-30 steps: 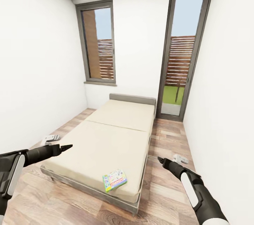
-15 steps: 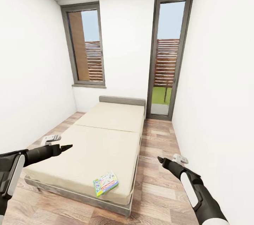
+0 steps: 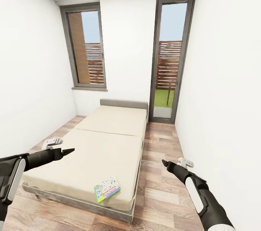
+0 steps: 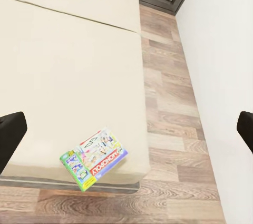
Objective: Put all the toys in the child's room - the three board games (two on the bed and one on the table), the two jigsaw puzzles on the table, and the tennis ball on the table - inside the toy box on the table in the child's room.
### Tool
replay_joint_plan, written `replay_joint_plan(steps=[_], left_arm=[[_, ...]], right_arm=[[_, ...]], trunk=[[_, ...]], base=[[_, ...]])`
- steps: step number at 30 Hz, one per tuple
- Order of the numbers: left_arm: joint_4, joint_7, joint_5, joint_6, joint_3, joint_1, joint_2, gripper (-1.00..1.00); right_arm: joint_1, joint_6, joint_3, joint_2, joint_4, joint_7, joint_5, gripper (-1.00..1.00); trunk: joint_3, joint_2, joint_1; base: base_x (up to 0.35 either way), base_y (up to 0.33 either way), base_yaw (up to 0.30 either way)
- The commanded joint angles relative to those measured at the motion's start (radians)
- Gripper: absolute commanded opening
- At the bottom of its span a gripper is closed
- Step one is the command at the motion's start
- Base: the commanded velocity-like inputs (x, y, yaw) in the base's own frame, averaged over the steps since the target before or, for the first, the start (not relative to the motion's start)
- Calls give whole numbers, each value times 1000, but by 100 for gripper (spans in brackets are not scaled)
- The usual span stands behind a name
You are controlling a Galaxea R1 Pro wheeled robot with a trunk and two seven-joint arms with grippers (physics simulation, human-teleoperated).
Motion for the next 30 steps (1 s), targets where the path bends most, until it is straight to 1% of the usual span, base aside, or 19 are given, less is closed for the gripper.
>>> replay_joint_plan(steps=[1,10,23,30], left_arm=[[0,3,9,8,1,0,0,100],[0,3,9,9,1,0,0,100],[0,3,9,8,1,0,0,100],[0,2,10,8,2,0,0,100]], right_arm=[[0,6,-4,1,-1,4,-3,100],[0,6,-5,0,0,4,-4,100],[0,6,-5,1,1,3,-4,100],[0,5,-5,1,1,3,-4,100]], trunk=[[-1,-1,0],[-14,-1,0],[-34,-1,0],[-44,-1,0]], base=[[0,21,-24],[0,117,-53],[0,45,-65],[0,79,-128]])
